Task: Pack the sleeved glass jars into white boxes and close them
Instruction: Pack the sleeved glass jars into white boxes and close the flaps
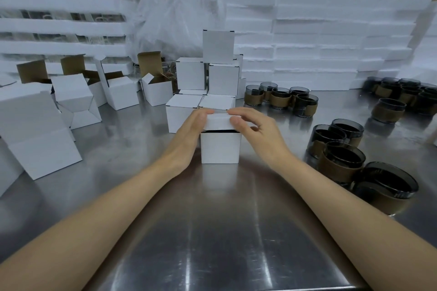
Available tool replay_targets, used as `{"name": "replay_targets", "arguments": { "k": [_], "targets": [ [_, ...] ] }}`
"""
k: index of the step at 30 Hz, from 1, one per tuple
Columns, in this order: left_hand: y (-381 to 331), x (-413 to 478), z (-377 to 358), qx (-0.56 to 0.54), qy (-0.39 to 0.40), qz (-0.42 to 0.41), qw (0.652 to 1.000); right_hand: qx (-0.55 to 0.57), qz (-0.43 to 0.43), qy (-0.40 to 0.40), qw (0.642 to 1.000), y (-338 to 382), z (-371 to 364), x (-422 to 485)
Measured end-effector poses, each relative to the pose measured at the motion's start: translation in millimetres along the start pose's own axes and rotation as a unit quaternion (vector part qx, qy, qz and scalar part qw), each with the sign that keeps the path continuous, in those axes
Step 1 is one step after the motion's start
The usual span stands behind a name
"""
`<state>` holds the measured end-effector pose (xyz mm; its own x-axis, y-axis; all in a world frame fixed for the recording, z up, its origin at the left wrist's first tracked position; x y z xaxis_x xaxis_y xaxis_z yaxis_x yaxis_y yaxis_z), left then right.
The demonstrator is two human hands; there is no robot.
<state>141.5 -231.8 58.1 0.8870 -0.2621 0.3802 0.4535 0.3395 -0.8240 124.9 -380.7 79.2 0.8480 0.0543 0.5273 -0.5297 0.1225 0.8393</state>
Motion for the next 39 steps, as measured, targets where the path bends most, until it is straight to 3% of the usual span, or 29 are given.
{"name": "replay_targets", "arguments": {
  "k": [7,14,22,31,35,39],
  "targets": [
    [-2.6,1.2,-1.7,0.031,0.009,-0.025,0.999,0.013,0.010,0.015,1.000,1.6,-2.1,-0.2],
    [6.5,6.4,-7.5,0.004,0.048,0.011,0.999,0.031,0.032,0.032,0.999,6.5,-6.0,1.7],
    [-2.3,0.0,-2.5,0.098,0.027,-0.036,0.994,-0.085,0.083,0.066,0.991,9.3,-10.4,1.6],
    [3.4,2.9,-0.6,0.173,0.025,-0.043,0.984,-0.127,0.105,0.093,0.982,13.2,-11.8,-3.6],
    [13.1,1.8,-5.8,0.078,0.061,0.019,0.995,-0.098,0.076,0.088,0.988,12.6,-12.2,-3.1],
    [19.0,5.7,-13.9,0.055,0.090,0.040,0.994,0.026,-0.016,0.074,0.997,-5.2,-13.6,0.2]
  ]
}}
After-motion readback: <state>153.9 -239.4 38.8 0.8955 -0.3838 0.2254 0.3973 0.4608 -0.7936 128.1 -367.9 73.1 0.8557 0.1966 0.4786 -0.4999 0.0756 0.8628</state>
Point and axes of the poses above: each hand's wrist, its own x-axis towards the middle knuckle, its own z-axis out of the back of the hand, y = z × x, the point moved 10 cm from there along x, towards the middle knuckle, and after that the axes turned 14 degrees about x, right-handed, at the moved point
